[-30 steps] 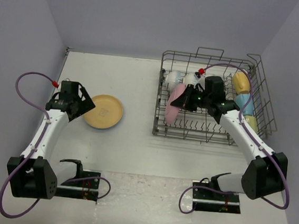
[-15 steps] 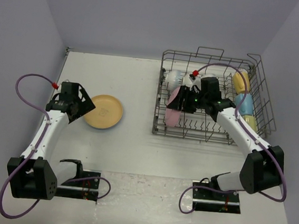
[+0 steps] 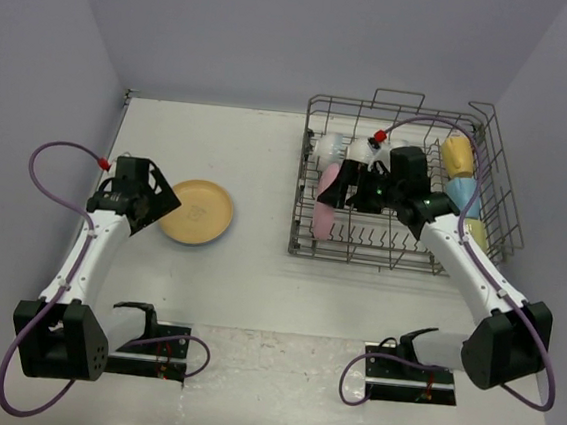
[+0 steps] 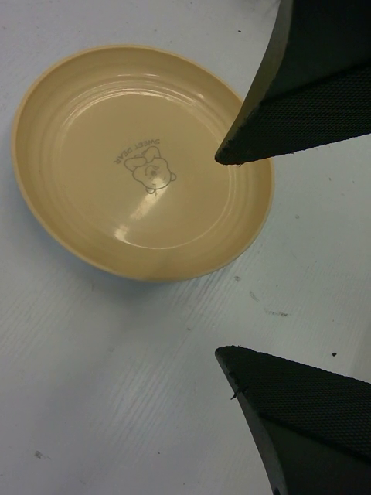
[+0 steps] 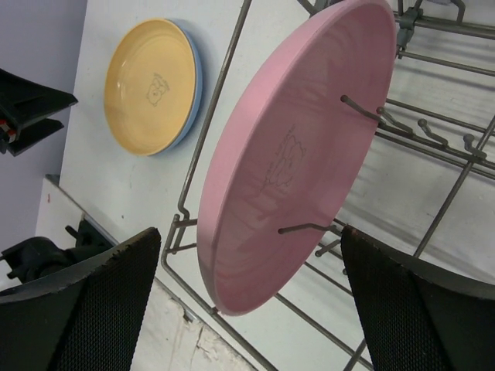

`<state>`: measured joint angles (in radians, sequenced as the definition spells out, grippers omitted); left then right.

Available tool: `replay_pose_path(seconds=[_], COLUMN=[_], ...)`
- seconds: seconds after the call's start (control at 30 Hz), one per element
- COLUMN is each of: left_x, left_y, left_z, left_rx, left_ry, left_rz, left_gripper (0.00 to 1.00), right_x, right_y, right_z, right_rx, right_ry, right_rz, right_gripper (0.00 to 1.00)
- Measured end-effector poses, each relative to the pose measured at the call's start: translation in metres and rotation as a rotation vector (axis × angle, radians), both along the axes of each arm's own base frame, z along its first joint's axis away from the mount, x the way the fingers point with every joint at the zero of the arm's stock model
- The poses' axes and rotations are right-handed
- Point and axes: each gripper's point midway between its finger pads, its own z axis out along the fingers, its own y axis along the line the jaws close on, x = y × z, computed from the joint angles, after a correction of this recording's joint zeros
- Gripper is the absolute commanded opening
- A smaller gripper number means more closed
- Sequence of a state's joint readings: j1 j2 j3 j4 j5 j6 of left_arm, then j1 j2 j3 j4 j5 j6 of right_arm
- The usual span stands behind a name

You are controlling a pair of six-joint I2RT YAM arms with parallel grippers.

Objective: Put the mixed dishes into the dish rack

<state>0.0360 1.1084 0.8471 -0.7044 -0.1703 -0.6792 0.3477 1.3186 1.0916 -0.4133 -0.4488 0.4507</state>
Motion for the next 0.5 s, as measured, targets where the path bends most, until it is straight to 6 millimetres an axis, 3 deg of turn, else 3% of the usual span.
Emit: replay_pose_path(seconds=[0.23, 0.5], left_x=[-0.002, -0.005], left_y=[0.000, -0.001], left_z=[-0.005, -0.012], left_rx=[0.000, -0.005], left_ry=[0.016, 0.054], left_rz=[0.001, -0.002], left_gripper=[1.00, 1.00], right_x=[-0.008, -0.029], right_y=[-0.012, -0.022], right_z=[0.025, 0.100], right_rx=[-0.024, 0.019], right_ry=[-0.065, -0.276], right_rz=[-0.031, -0.023], right_gripper=[0.99, 0.99])
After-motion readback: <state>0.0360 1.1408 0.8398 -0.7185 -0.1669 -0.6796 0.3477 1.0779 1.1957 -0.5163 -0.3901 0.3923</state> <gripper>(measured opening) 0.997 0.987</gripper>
